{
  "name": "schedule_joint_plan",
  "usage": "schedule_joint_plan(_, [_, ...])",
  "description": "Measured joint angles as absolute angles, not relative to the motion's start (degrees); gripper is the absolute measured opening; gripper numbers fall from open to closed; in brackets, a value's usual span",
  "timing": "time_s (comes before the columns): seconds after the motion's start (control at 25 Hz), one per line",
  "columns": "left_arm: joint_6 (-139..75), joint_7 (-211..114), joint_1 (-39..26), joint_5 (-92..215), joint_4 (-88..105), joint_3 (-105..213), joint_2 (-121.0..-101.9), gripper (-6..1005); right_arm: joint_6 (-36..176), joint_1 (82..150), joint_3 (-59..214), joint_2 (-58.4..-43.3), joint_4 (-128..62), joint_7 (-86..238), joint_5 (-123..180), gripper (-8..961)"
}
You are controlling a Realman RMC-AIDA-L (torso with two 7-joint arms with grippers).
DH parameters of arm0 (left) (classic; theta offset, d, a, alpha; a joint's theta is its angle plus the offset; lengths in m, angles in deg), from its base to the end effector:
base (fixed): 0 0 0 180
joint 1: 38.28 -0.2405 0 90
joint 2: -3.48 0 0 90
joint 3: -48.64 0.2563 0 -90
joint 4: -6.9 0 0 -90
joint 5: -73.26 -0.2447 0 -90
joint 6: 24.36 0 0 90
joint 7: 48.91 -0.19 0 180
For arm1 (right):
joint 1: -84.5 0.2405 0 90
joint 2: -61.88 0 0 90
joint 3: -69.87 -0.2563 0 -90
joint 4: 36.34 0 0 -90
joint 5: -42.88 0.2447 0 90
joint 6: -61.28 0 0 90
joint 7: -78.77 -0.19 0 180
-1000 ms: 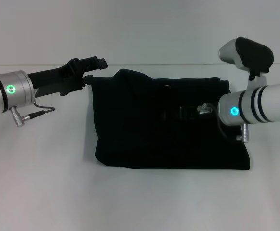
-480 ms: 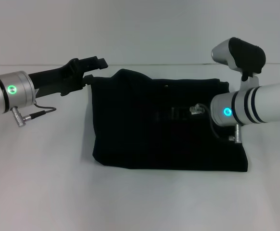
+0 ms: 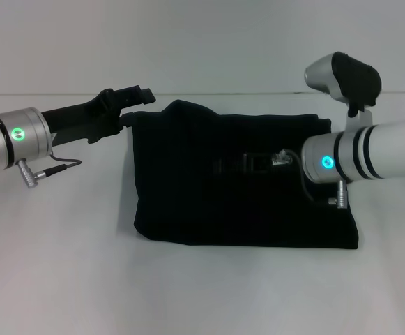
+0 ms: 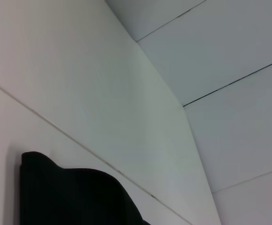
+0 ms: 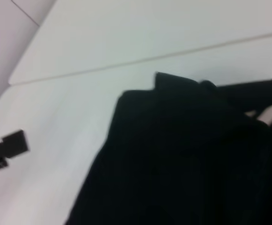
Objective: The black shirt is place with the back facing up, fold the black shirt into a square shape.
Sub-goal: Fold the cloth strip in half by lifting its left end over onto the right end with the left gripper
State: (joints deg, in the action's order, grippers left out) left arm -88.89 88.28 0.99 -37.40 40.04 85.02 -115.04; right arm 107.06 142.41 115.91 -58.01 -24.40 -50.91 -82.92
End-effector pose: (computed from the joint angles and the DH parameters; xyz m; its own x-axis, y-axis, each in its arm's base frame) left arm -0.2558 0.4740 -0.0214 -0.0629 0.7505 0.6578 0.9662 -0.1192 0.2284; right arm 0.2096 0.4787 -0.1482 0.3566 -0.8488 -0.3904 -0.9342 -0.3172 -0.1635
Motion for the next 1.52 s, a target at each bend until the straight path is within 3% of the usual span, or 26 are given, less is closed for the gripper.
schedule_joint_plan(0.88, [-88.8,88.3,1.4,-37.3,39.8,85.0,-115.34,693,106.9,141.1,117.7,-57.96,-23.8,-53.5,-82.9,676])
schedule_joint_plan(1.0, [-88.7,88.3,1.4,-37.3,39.7,85.0,-115.34,693,106.9,141.1,117.8,-58.01,-23.8,-53.5,-82.9,438])
schedule_joint_plan(1.2, [-88.5,88.3,1.4,-37.2,39.5,85.0,-115.35,693,106.9,141.1,117.7,-58.09,-23.8,-53.7,-82.7,180])
schedule_joint_plan(1.4, [-88.5,88.3,1.4,-37.2,39.5,84.9,-115.32,693,107.0,141.1,117.5,-58.04,-23.8,-53.7,-82.7,30])
schedule_joint_plan(1.52, [-88.3,88.3,1.2,-37.2,39.5,84.4,-115.01,693,108.0,140.9,117.6,-57.82,-22.3,-54.9,-82.7,30])
